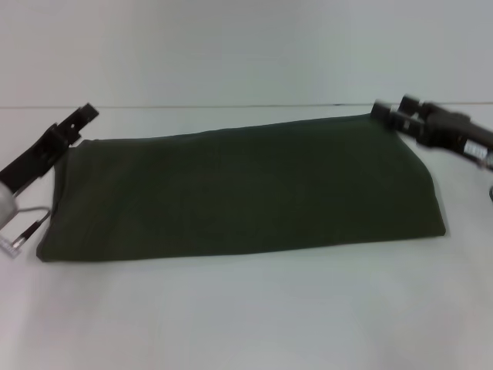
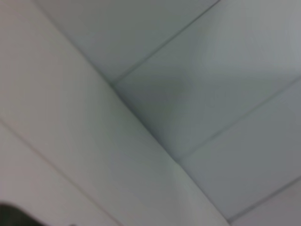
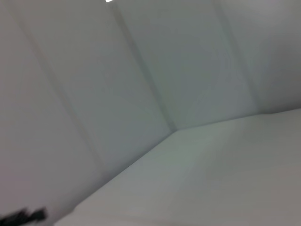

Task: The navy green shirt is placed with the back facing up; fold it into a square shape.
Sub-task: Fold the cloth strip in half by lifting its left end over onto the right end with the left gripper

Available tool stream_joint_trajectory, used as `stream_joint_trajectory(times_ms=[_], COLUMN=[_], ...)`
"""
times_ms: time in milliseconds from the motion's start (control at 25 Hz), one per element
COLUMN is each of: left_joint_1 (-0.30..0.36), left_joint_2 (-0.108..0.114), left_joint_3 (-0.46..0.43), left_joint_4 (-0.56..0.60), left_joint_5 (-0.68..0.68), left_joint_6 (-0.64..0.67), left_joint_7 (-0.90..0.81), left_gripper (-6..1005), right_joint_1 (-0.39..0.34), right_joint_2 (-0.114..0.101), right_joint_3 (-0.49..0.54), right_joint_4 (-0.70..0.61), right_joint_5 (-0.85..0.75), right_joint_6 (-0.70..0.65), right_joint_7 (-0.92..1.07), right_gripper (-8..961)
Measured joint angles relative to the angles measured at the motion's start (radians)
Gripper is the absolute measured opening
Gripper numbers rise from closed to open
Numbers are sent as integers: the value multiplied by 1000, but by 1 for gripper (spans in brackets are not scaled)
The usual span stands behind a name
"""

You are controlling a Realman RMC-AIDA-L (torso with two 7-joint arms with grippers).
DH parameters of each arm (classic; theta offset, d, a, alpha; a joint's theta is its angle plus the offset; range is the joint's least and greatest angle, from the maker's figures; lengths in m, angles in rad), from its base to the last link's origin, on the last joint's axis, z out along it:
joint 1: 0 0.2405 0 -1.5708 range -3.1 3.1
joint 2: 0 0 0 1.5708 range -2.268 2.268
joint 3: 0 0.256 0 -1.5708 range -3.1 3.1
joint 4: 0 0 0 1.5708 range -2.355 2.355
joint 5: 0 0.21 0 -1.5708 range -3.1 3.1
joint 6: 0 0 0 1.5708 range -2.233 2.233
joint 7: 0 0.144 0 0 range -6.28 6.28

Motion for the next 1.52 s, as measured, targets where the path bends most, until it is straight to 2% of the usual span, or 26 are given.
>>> stream_joint_trajectory(times_ms=[80, 120, 160, 240, 360, 520, 640, 840, 960, 1520], left_joint_1=[28, 28, 59, 71, 90, 85, 79, 67, 63, 70], left_joint_2=[12, 12, 37, 49, 78, 112, 133, 148, 155, 149], left_joint_3=[0, 0, -10, -14, -42, -136, -160, -166, -170, -172], left_joint_4=[49, 49, 120, 158, 247, 291, 308, 339, 349, 247], left_joint_5=[87, 87, 216, 279, 414, 547, 622, 729, 777, 825], left_joint_6=[81, 81, 197, 250, 389, 531, 604, 637, 607, 487], left_joint_7=[-143, -143, -333, -419, -580, -678, -710, -755, -779, -895], left_gripper=[703, 710, 716, 716, 716, 716, 716, 716, 716, 715], right_joint_1=[-16, -22, -29, -39, -48, -51, -64, -95, -97, -106], right_joint_2=[-7, -8, -8, -6, 1, 17, 37, 46, 47, 48], right_joint_3=[0, 0, -1, -1, -3, -27, -39, -31, -26, -6], right_joint_4=[-10, -17, -23, -29, -32, -50, -101, -154, -156, -158], right_joint_5=[-59, -85, -114, -158, -217, -317, -370, -371, -370, -355], right_joint_6=[-87, -117, -146, -178, -198, -214, -219, -248, -260, -251], right_joint_7=[-53, -79, -107, -166, -261, -382, -399, -404, -405, -407], right_gripper=[875, 875, 876, 876, 876, 876, 876, 875, 875, 875])
